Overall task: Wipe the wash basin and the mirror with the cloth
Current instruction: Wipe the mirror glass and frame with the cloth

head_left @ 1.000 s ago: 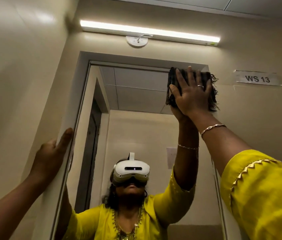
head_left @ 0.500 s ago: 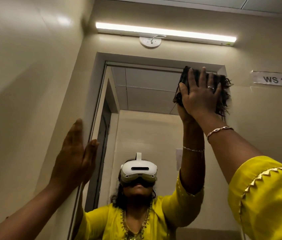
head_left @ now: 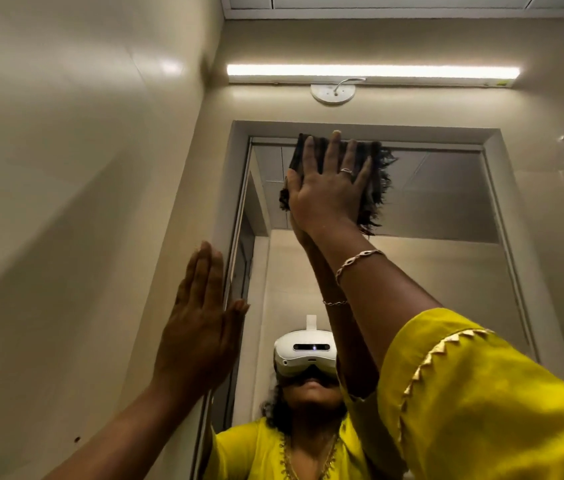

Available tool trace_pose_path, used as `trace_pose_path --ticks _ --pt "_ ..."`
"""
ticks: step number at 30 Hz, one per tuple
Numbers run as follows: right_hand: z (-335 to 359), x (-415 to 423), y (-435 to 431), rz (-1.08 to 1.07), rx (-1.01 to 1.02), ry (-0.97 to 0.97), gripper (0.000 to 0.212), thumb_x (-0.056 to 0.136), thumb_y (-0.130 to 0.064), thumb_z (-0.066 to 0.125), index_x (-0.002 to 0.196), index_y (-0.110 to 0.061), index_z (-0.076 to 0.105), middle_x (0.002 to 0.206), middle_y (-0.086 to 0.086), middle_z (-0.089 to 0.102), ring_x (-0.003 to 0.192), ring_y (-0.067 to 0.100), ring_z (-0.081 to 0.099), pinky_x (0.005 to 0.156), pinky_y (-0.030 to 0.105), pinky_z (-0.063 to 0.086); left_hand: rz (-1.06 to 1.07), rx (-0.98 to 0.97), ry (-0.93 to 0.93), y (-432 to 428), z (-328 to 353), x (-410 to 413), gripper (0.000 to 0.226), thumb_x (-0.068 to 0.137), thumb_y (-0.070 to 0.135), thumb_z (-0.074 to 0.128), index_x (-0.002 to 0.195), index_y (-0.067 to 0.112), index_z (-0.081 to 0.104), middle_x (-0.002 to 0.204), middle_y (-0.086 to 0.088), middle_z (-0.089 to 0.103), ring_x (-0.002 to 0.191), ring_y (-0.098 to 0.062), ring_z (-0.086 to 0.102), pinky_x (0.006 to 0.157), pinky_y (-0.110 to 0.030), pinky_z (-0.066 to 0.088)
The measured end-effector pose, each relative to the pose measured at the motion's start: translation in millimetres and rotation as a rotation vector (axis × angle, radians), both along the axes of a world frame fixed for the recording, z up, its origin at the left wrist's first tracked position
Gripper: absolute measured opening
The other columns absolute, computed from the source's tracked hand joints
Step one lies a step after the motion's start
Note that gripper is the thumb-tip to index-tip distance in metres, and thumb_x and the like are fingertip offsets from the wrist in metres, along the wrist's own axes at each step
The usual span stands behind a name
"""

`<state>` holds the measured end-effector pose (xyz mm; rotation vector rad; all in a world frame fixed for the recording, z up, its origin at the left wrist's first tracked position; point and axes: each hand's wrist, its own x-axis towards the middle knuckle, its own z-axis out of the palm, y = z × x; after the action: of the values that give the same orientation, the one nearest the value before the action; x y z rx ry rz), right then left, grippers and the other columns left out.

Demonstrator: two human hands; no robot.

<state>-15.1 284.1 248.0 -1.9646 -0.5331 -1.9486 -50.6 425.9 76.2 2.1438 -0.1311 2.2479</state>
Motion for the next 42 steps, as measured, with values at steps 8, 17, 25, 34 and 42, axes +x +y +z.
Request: trace_pose_path --ticks 8,17,25,34,42 --pt "7 -17 49 -0.008 -0.133 -0.042 0.058 0.097 -0.047 0.017 0.148 -0.024 0.002 0.156 0.014 -0.009 0.141 0.036 -0.013 0.113 0.053 -0.012 -0.063 -0.047 -0.065 1 -1 -1 0.067 0.090 0.057 0.017 0.142 0.017 0.001 0.149 -0.004 0.008 0.135 -0.025 0.020 0.099 -0.046 0.039" --pt "13 -17 30 0.031 -0.345 -0.078 0.055 0.097 -0.050 0.018 0.147 -0.032 0.005 0.157 0.004 -0.008 0.143 0.027 -0.012 0.113 0.046 -0.011 -0.036 -0.071 -0.072 8 1 -4 0.069 0.090 0.056 0.019 0.144 0.015 0.008 0.150 -0.014 0.019 0.134 -0.023 0.020 0.099 -0.040 0.029" --pt "7 11 -36 0.018 -0.245 -0.067 0.056 0.096 -0.052 0.020 0.147 -0.034 0.004 0.157 0.002 -0.006 0.143 0.026 -0.010 0.114 0.046 -0.008 -0.050 -0.087 -0.063 4 0 -10 0.082 0.086 0.065 0.010 0.142 0.006 0.018 0.147 -0.019 0.025 0.131 -0.023 0.021 0.097 -0.045 0.032" --pt "3 41 -127 -0.035 -0.116 -0.010 0.056 0.096 -0.051 0.022 0.146 -0.035 0.003 0.157 0.000 -0.006 0.144 0.025 -0.008 0.115 0.045 -0.005 -0.054 -0.116 -0.036 1 0 -11 0.069 0.086 0.048 0.023 0.143 0.009 0.018 0.147 -0.018 0.027 0.132 -0.034 0.030 0.094 -0.054 0.038" --pt "3 50 -161 -0.093 0.027 0.048 0.057 0.096 -0.052 0.022 0.147 -0.033 0.005 0.158 0.003 -0.001 0.144 0.027 -0.003 0.115 0.044 -0.002 -0.055 -0.128 -0.028 3 0 -6 0.065 0.088 0.046 0.025 0.143 0.013 0.017 0.146 -0.018 0.029 0.129 -0.036 0.035 0.092 -0.054 0.042"
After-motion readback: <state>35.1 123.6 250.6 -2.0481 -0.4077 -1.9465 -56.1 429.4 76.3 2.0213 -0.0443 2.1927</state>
